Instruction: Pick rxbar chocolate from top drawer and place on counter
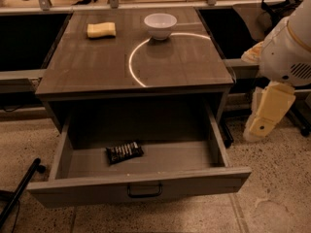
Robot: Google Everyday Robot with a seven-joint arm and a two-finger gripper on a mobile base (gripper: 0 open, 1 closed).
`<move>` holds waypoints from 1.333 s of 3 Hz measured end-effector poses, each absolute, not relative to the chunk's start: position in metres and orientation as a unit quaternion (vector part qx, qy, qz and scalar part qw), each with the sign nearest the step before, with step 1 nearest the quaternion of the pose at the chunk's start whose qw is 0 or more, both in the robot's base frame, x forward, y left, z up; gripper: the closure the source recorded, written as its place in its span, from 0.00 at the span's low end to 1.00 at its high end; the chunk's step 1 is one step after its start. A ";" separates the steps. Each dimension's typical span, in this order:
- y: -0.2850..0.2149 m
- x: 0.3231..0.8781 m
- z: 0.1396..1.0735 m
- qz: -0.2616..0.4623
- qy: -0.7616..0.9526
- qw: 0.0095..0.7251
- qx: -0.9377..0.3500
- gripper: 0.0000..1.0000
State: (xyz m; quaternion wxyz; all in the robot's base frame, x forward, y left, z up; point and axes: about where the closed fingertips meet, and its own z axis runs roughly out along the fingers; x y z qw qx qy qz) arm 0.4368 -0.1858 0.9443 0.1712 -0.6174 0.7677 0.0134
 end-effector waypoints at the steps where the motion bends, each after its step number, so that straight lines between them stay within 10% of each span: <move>1: -0.163 0.433 0.922 0.045 0.759 0.172 -0.626 0.00; 4: -0.132 0.435 0.879 0.088 0.747 0.181 -0.633 0.00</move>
Offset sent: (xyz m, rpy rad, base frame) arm -0.0145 0.0726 -0.0578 0.1436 0.0760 0.1832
